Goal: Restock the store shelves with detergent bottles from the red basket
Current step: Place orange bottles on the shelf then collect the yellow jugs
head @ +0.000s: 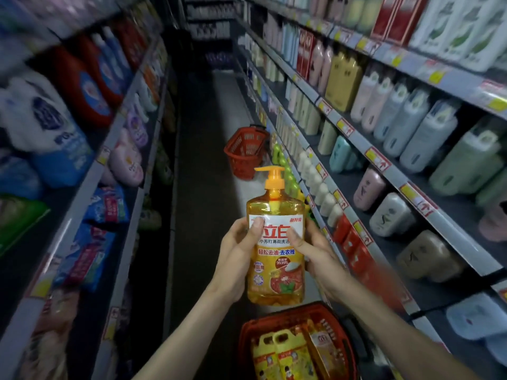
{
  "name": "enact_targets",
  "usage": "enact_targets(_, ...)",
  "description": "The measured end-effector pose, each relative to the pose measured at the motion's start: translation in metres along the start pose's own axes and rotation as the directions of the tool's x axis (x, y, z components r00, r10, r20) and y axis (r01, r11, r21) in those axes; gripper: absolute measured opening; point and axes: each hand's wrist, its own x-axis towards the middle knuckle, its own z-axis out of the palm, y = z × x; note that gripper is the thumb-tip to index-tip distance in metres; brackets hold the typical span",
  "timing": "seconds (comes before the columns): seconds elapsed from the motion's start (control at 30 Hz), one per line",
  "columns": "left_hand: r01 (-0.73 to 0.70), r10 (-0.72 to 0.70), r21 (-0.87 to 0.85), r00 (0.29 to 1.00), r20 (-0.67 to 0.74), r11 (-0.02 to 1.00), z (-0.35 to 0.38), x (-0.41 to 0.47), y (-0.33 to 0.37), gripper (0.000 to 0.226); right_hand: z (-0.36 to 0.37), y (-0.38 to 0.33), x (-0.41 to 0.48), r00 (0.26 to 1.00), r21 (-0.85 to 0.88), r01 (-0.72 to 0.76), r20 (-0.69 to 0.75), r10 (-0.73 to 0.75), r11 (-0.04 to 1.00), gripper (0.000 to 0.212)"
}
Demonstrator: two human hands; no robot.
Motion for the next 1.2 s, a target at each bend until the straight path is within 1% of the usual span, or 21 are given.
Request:
enact_targets(0.1, -0.117, 0.119, 0.024, 0.99, -0.076, 0.993, 0.013, -0.018, 0.012, 0.049, 0.0, -0.011, -0.01, 0.991, -0.043, 0.017, 0.137, -0.011, 0.999, 0.1)
enact_targets(0.17, -0.183, 0.191, 0.068, 0.972, -0.137, 0.981, 0.023, -0.033, 0.016, 0.048, -0.002, -0.013, -0.017, 0.979, -0.064, 0.028, 0.204, -0.014, 0.998, 0.099)
enact_targets(0.2, -0.205, 0.217, 0.088, 0.961, -0.171, 0.975, 0.029, -0.042, 0.017, 0.048, -0.003, -0.014, -0.021, 0.972, -0.064, 0.034, 0.234, -0.018, 0.997, 0.093)
enact_targets(0.3, -0.234, 0.261, 0.128, 0.927, -0.269, 0.964, 0.043, -0.07, 0.017, 0.046, -0.005, -0.024, -0.038, 0.95, -0.052, 0.059, 0.309, -0.041, 0.997, 0.062)
enact_targets(0.33, -0.239, 0.271, 0.14, 0.915, -0.3, 0.961, 0.046, -0.08, 0.016, 0.044, -0.005, -0.026, -0.043, 0.943, -0.048, 0.058, 0.331, -0.038, 0.997, 0.057)
enact_targets(0.4, -0.251, 0.292, 0.156, 0.885, -0.363, 0.955, 0.053, -0.1, 0.013, 0.041, -0.004, -0.03, -0.053, 0.918, -0.043, 0.043, 0.395, -0.023, 0.998, 0.057)
enact_targets(0.5, -0.265, 0.306, 0.152, 0.841, -0.447, 0.952, 0.061, -0.137, 0.012, 0.044, 0.005, -0.035, -0.07, 0.872, -0.062, 0.022, 0.489, 0.012, 0.998, 0.061)
enact_targets(0.57, -0.263, 0.308, 0.16, 0.824, -0.475, 0.951, 0.061, -0.165, 0.011, 0.044, 0.016, -0.037, -0.084, 0.842, -0.055, 0.008, 0.539, 0.023, 0.998, 0.055)
enact_targets(0.63, -0.265, 0.327, 0.194, 0.804, -0.497, 0.945, 0.055, -0.198, 0.012, 0.044, 0.033, -0.038, -0.099, 0.805, -0.042, -0.023, 0.592, 0.043, 0.999, 0.053)
enact_targets(0.7, -0.274, 0.352, 0.224, 0.777, -0.522, 0.935, 0.045, -0.235, 0.012, 0.046, 0.053, -0.038, -0.117, 0.758, -0.033, -0.058, 0.649, 0.065, 0.998, 0.053)
enact_targets(0.8, -0.259, 0.342, 0.224, 0.723, -0.6, 0.939, 0.03, -0.297, 0.007, 0.045, 0.087, -0.034, -0.151, 0.675, -0.058, -0.057, 0.733, 0.082, 0.997, 0.053)
enact_targets(0.93, -0.24, 0.333, 0.231, 0.639, -0.694, 0.943, 0.021, -0.387, -0.005, 0.046, 0.133, -0.026, -0.215, 0.559, -0.098, -0.012, 0.824, 0.088, 0.995, 0.065)
enact_targets(1.03, -0.251, 0.379, 0.286, 0.533, -0.756, 0.925, 0.023, -0.461, -0.014, 0.044, 0.165, -0.017, -0.277, 0.452, -0.109, 0.059, 0.889, 0.071, 0.992, 0.063)
enact_targets(1.1, -0.258, 0.397, 0.307, 0.479, -0.783, 0.916, 0.028, -0.513, -0.02, 0.044, 0.184, -0.012, -0.322, 0.383, -0.105, 0.088, 0.922, 0.063, 0.991, 0.062)
enact_targets(1.2, -0.224, 0.451, 0.394, 0.352, -0.82, 0.891, 0.037, -0.589, -0.028, 0.043, 0.211, -0.009, -0.389, 0.268, -0.073, 0.115, 0.962, 0.04, 0.991, 0.067)
